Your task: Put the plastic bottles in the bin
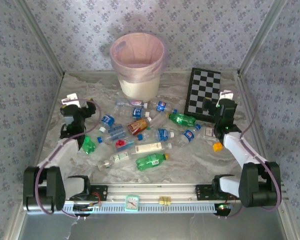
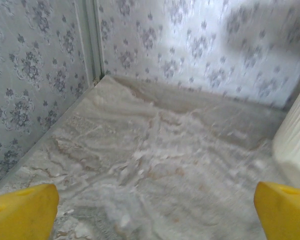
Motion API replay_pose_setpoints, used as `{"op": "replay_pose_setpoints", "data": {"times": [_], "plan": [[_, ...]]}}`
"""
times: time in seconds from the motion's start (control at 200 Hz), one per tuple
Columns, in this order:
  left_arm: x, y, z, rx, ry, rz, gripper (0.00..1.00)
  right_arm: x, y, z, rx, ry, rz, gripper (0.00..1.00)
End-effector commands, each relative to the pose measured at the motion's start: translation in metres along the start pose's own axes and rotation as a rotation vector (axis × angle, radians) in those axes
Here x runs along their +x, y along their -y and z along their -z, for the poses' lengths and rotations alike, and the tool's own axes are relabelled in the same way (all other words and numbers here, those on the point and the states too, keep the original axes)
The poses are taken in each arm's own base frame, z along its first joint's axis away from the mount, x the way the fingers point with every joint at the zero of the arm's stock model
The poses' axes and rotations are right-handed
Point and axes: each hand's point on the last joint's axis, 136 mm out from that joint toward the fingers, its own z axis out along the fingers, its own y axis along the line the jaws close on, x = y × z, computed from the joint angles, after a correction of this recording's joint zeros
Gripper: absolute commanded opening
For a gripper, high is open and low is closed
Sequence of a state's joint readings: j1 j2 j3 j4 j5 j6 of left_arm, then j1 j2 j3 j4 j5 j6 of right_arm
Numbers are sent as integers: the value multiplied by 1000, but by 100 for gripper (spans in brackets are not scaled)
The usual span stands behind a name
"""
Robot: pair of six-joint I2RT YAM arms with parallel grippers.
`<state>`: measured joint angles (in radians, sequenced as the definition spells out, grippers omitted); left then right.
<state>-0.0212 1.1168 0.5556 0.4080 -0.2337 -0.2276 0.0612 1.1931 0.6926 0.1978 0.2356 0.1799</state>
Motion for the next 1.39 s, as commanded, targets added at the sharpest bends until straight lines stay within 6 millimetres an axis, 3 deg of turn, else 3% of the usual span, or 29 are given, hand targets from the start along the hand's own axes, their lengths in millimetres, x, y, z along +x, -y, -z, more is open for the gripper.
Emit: {"op": "replay_pose_setpoints", "data": {"times": [0.0,0.135,0.33,0.575,0.76,1.015,1.139,1.389], "plan": [[-9,10,16,44,-48,202,100,32,-3,18,42,-260,-190,100],[-7,38,35,169,-87,362,100,57,-21,39,41,-444,-296,100],[24,91,54,302,-174,415,100,87,-58,68,-8,-594,-404,100],[46,125,49,342,-238,359,100,132,-78,84,33,-699,-514,99],[60,130,40,330,-295,324,100,163,-86,80,66,-747,-600,99],[70,119,41,285,-300,322,100,201,-95,68,81,-823,-646,97],[71,113,41,258,-295,320,100,211,-96,64,90,-843,-624,91],[69,108,40,234,-281,327,100,222,-95,62,87,-852,-604,70]]}}
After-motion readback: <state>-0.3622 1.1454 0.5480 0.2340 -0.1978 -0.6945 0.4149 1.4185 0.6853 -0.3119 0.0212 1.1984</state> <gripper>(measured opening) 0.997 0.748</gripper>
